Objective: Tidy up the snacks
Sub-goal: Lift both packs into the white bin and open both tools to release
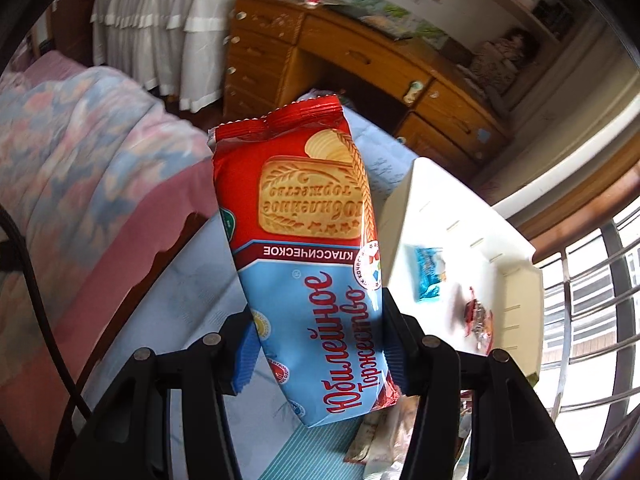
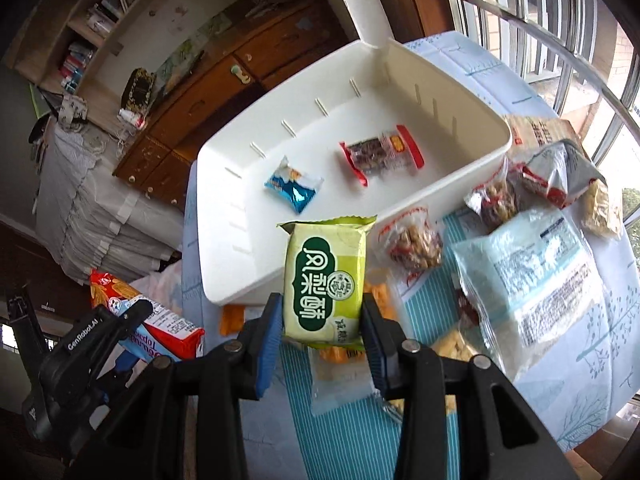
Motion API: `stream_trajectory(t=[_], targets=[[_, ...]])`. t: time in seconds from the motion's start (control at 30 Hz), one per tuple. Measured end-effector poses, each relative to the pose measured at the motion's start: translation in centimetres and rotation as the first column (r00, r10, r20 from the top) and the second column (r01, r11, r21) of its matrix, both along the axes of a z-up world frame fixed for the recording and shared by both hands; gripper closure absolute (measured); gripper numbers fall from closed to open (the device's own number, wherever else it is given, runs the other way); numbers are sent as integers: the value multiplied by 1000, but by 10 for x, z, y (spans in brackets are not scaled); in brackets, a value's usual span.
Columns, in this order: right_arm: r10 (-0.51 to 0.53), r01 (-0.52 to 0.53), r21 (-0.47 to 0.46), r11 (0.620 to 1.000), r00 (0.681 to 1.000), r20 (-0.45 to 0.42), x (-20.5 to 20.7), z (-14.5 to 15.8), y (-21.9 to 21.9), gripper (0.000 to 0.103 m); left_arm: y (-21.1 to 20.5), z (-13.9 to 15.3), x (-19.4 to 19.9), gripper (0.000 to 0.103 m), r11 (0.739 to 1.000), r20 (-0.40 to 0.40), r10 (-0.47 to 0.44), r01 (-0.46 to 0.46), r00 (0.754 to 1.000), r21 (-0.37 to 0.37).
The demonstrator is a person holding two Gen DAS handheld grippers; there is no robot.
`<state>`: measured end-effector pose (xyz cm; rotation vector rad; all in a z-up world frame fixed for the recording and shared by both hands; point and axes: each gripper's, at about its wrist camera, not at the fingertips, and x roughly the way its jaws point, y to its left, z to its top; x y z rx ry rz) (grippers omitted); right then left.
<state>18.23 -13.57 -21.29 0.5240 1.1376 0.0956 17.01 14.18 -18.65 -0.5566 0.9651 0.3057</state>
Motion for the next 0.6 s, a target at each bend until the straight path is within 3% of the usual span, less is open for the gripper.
stream_trajectory(t=[0.13, 0.3, 0.6], targets=[[-47, 49, -16, 999, 996, 70, 17, 8, -11, 65, -12, 8, 14, 52, 998, 57, -67, 67, 996, 6], [-62, 73, -60, 996, 985, 161, 31, 12, -19, 65, -32, 19, 26, 52, 987, 130, -151, 142, 980, 78], [-29, 62, -140, 988, 973, 228, 55, -2, -24, 64, -70, 12, 51, 52, 954, 138, -293, 278, 946, 115]])
